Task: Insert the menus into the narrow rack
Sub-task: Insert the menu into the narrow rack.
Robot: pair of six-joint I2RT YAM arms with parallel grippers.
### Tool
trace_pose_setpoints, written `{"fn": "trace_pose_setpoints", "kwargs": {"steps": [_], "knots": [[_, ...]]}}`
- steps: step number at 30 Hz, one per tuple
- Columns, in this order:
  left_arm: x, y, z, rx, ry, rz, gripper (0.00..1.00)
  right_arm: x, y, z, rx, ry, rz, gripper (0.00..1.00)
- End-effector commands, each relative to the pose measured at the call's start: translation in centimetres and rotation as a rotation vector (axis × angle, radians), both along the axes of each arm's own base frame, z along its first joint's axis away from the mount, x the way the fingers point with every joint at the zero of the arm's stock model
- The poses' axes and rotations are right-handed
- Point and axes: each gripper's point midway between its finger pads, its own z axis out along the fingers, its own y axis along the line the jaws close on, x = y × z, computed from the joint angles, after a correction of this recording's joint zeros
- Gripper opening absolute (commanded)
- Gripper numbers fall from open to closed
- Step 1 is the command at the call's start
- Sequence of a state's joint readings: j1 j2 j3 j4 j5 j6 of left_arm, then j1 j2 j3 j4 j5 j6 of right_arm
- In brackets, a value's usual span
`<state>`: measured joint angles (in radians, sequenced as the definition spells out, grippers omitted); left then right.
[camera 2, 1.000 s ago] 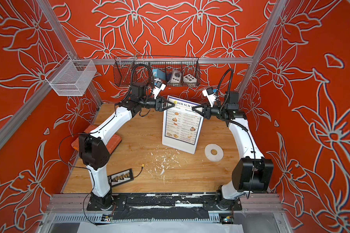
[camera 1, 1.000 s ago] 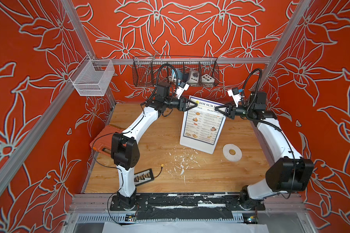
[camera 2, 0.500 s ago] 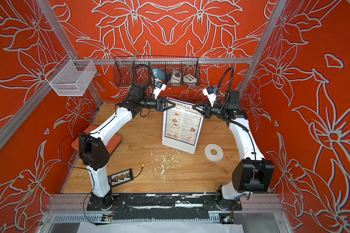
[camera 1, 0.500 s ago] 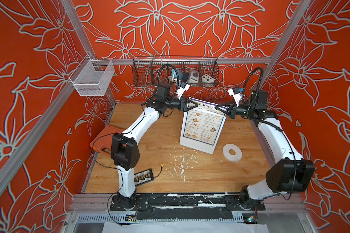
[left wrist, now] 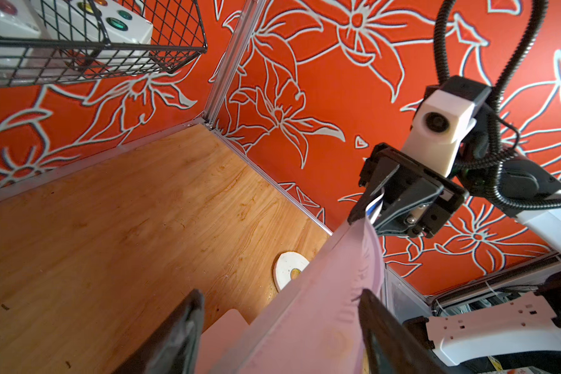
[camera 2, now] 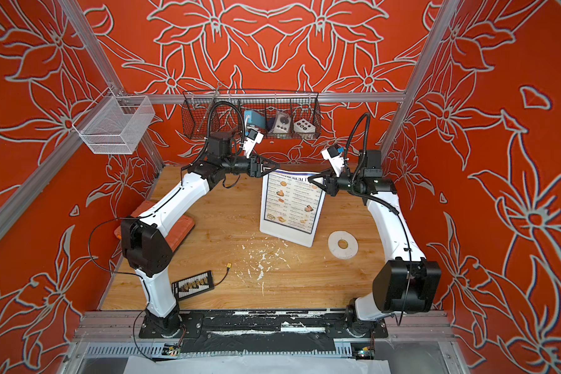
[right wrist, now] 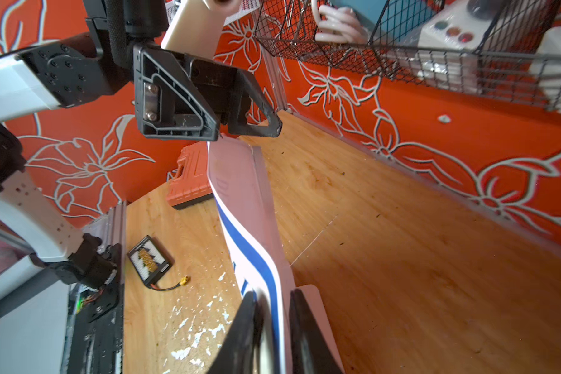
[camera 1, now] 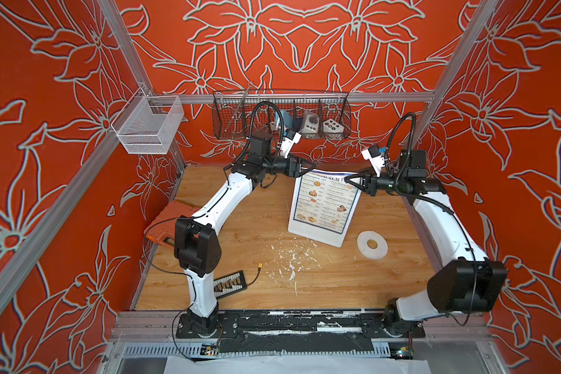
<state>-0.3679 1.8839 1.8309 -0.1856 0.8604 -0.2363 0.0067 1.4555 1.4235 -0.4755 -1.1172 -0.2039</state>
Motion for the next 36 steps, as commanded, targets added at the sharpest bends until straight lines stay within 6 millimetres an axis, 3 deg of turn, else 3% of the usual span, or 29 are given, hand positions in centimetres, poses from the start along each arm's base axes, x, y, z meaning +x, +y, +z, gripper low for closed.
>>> {"fn": "trace_pose_setpoints", "kwargs": {"steps": [1,6,13,15,22,28,36], "knots": [[-1.1,-0.2,2.5,-0.021,-0.050,-0.016,0.72,0.3,-0.1,2.1,0.004,-0.086,-0.023,0.23],[-1.2,-0.1,3.7,-0.019,-0.077,-0.011,0.74,0.5,-0.1,3.1,0.014,-0.077,-0.032,0.28],[0.4,0.9,5.2,0.024,-0.088,0.118,0.76,1.9,-2.3,5.9,-0.090,-0.125,-0.382,0.47],[0.9,1.3,4.8,0.050,-0.078,0.166,0.77,1.7,-2.6,6.2,-0.127,-0.108,-0.482,0.54],[1.1,2.3,2.7,0.145,-0.020,0.321,0.85,1.1,-3.2,6.8,-0.158,0.012,-0.776,0.59],[0.6,3.9,3.7,0.163,0.004,0.401,0.92,2.7,-1.2,6.0,-0.290,0.086,-0.830,0.65],[-0.5,3.6,3.4,0.156,0.017,0.367,0.92,4.6,1.6,4.6,-0.410,0.178,-0.770,0.70]]}}
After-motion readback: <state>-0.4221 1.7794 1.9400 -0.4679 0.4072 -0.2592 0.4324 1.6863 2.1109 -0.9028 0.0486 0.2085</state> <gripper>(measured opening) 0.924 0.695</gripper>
